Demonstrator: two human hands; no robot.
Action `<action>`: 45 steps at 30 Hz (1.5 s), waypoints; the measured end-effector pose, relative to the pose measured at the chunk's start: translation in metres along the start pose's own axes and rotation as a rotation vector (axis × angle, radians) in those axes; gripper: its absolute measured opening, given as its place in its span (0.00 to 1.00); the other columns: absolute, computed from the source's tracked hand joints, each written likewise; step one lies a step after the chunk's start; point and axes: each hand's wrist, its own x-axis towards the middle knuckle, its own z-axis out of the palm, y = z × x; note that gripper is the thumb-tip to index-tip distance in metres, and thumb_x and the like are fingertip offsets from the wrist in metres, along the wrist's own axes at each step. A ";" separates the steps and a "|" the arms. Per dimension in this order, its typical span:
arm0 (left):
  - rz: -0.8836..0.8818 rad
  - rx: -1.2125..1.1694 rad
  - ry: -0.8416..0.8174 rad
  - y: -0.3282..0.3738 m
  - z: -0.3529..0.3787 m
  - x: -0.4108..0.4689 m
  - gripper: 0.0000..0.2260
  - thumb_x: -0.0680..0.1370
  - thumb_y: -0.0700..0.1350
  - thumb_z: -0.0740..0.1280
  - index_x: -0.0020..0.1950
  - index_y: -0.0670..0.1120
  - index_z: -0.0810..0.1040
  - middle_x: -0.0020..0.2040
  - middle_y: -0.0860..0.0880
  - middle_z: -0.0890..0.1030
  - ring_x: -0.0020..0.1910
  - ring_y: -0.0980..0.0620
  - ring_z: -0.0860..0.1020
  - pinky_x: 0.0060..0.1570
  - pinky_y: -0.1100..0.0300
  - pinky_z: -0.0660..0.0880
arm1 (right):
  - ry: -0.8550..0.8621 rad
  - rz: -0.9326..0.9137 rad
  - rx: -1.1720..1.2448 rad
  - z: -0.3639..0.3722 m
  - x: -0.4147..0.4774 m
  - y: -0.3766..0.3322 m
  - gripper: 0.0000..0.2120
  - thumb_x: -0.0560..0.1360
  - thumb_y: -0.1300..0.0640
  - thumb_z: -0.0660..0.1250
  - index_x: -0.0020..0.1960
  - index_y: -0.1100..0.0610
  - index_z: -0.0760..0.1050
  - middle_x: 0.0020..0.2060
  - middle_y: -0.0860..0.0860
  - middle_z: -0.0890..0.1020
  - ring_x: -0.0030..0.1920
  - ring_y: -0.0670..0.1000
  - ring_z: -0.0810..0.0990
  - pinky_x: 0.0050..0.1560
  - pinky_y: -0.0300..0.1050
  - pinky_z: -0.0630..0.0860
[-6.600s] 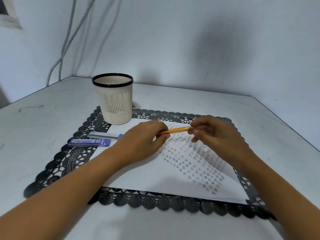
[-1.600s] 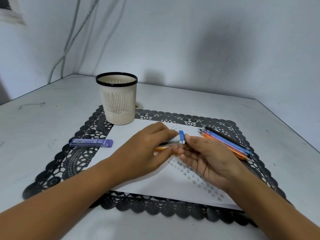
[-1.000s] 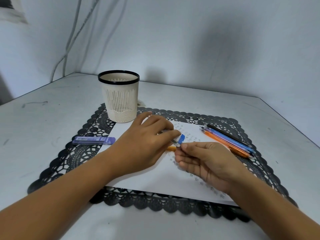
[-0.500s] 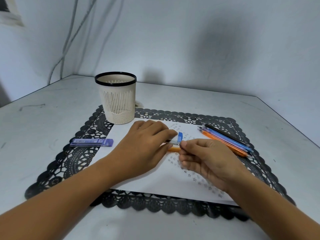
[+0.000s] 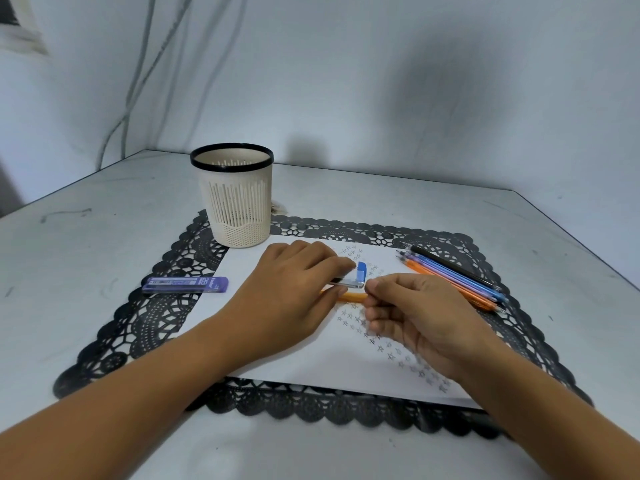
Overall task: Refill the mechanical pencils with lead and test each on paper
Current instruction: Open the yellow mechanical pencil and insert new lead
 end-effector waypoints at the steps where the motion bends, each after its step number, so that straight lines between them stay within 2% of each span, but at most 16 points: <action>1: -0.001 0.002 0.002 0.000 0.000 0.000 0.12 0.75 0.49 0.58 0.54 0.48 0.76 0.47 0.51 0.79 0.44 0.48 0.78 0.43 0.53 0.72 | 0.001 -0.004 -0.007 0.000 0.000 0.000 0.07 0.75 0.63 0.64 0.40 0.65 0.77 0.27 0.55 0.79 0.27 0.49 0.76 0.31 0.38 0.78; 9: -0.003 0.005 0.027 -0.001 0.000 -0.001 0.10 0.76 0.49 0.59 0.55 0.51 0.72 0.47 0.52 0.79 0.45 0.49 0.77 0.44 0.53 0.72 | -0.017 -0.030 -0.028 0.000 -0.001 -0.001 0.07 0.75 0.62 0.64 0.44 0.65 0.78 0.31 0.56 0.80 0.30 0.48 0.78 0.34 0.39 0.79; 15: 0.100 0.122 0.091 -0.003 0.000 0.000 0.10 0.76 0.47 0.61 0.56 0.49 0.75 0.48 0.52 0.80 0.48 0.50 0.75 0.49 0.51 0.69 | -0.079 0.032 0.033 0.000 -0.003 -0.001 0.08 0.74 0.63 0.64 0.43 0.67 0.79 0.33 0.58 0.81 0.30 0.50 0.79 0.34 0.39 0.80; 21: 0.146 0.177 0.114 -0.004 0.000 -0.001 0.11 0.74 0.44 0.66 0.56 0.49 0.74 0.49 0.51 0.80 0.50 0.49 0.76 0.53 0.48 0.69 | -0.095 0.075 0.082 -0.002 -0.002 0.000 0.09 0.72 0.64 0.64 0.45 0.71 0.78 0.32 0.59 0.81 0.28 0.50 0.79 0.33 0.39 0.80; 26: 0.149 0.187 0.124 -0.004 -0.002 0.000 0.10 0.74 0.44 0.65 0.56 0.50 0.74 0.48 0.51 0.80 0.49 0.49 0.77 0.54 0.47 0.69 | -0.093 0.099 0.113 -0.001 0.000 0.000 0.09 0.68 0.63 0.66 0.43 0.69 0.78 0.31 0.59 0.80 0.28 0.50 0.79 0.31 0.39 0.80; 32: 0.160 0.191 0.127 -0.004 -0.003 0.001 0.11 0.74 0.43 0.66 0.56 0.49 0.74 0.49 0.51 0.80 0.49 0.48 0.76 0.53 0.46 0.70 | -0.084 0.136 0.165 -0.002 0.000 0.000 0.07 0.71 0.65 0.65 0.42 0.69 0.78 0.30 0.59 0.80 0.27 0.50 0.78 0.31 0.39 0.79; 37: 0.174 0.199 0.149 -0.003 -0.005 0.002 0.13 0.72 0.41 0.68 0.56 0.49 0.73 0.49 0.50 0.80 0.51 0.48 0.75 0.54 0.44 0.70 | -0.092 0.202 0.298 0.000 0.000 -0.002 0.06 0.73 0.66 0.64 0.40 0.68 0.78 0.30 0.59 0.80 0.27 0.49 0.79 0.30 0.39 0.79; 42: 0.211 0.227 0.161 -0.005 -0.006 0.002 0.16 0.71 0.38 0.69 0.57 0.50 0.72 0.50 0.49 0.79 0.54 0.47 0.75 0.57 0.44 0.67 | -0.103 0.252 0.351 0.001 -0.001 -0.003 0.10 0.70 0.67 0.64 0.33 0.67 0.81 0.30 0.59 0.80 0.27 0.49 0.79 0.29 0.39 0.78; 45: 0.215 0.228 0.164 -0.005 -0.006 0.002 0.16 0.72 0.39 0.68 0.57 0.50 0.71 0.50 0.49 0.80 0.54 0.47 0.75 0.57 0.44 0.67 | -0.104 0.232 0.357 0.002 -0.001 -0.003 0.08 0.71 0.67 0.64 0.36 0.68 0.79 0.30 0.59 0.79 0.26 0.49 0.79 0.29 0.39 0.78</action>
